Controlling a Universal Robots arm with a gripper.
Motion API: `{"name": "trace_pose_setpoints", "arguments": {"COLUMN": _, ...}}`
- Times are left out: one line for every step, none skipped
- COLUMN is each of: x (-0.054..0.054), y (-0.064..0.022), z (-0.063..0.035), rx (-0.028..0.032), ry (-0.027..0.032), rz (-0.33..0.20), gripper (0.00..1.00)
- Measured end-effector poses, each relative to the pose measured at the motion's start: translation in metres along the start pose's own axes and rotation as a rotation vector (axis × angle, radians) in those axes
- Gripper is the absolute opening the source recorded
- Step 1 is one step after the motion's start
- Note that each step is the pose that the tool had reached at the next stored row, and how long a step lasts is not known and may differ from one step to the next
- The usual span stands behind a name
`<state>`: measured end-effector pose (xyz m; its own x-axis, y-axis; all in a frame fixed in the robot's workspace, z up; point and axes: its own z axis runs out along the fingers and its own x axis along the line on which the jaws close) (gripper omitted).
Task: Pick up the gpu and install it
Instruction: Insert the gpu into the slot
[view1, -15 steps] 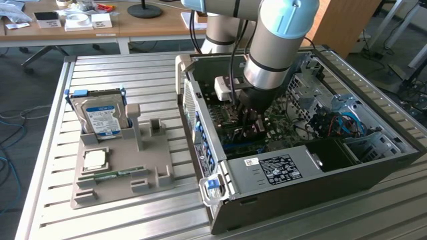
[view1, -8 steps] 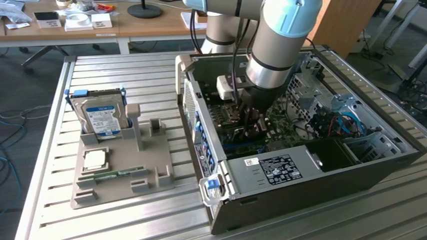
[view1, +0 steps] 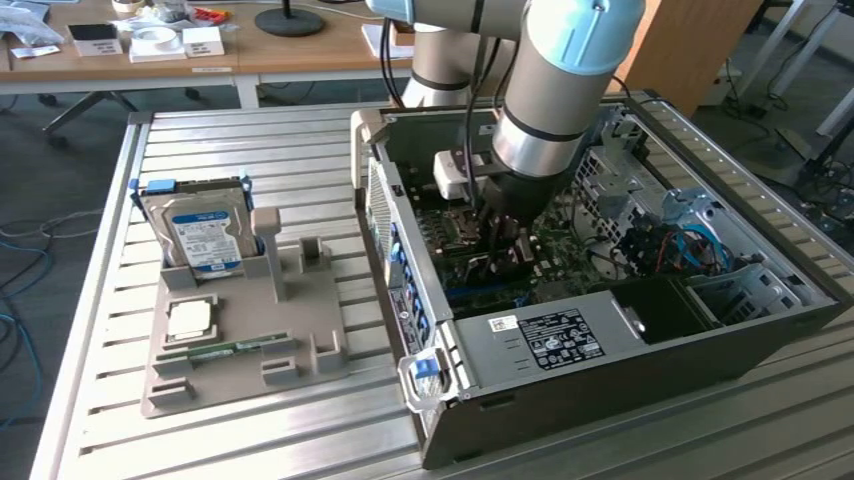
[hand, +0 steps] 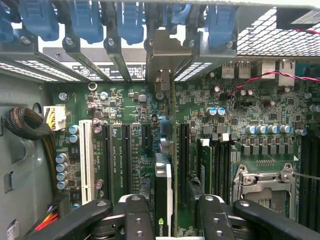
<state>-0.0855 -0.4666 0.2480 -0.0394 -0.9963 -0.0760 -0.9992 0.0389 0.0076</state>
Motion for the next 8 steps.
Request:
{"name": "trace_pose_setpoints", "arguments": {"x": -0.0001, "y": 0.0, "z": -0.0016, "rx": 0.0, "ry": 0.0012, "rz": 0.0, "gripper": 0.42}}
{"name": "trace_pose_setpoints", "arguments": {"x": -0.0002, "y": 0.0, "z": -0.0027, "rx": 0.0001, "ry": 0.0021, "rz": 0.0, "gripper": 0.42}}
{"name": "trace_pose_setpoints", "arguments": {"x": -0.0002, "y": -0.0001, "z": -0.0035, "rx": 0.0001, "ry": 0.0029, "rz": 0.0, "gripper": 0.42}}
{"name": "trace_pose_setpoints", "arguments": {"x": -0.0003, "y": -0.0001, "z": -0.0038, "rx": 0.0003, "ry": 0.0036, "rz": 0.0, "gripper": 0.42}}
{"name": "trace_pose_setpoints", "arguments": {"x": -0.0003, "y": -0.0001, "z": -0.0038, "rx": 0.0004, "ry": 0.0066, "rz": 0.0, "gripper": 0.42}}
{"name": "trace_pose_setpoints", "arguments": {"x": -0.0002, "y": -0.0001, "z": -0.0039, "rx": 0.0004, "ry": 0.0084, "rz": 0.0, "gripper": 0.42}}
{"name": "trace_pose_setpoints", "arguments": {"x": -0.0002, "y": -0.0001, "z": -0.0039, "rx": 0.0003, "ry": 0.0085, "rz": 0.0, "gripper": 0.42}}
{"name": "trace_pose_setpoints", "arguments": {"x": -0.0002, "y": -0.0001, "z": -0.0039, "rx": 0.0004, "ry": 0.0086, "rz": 0.0, "gripper": 0.42}}
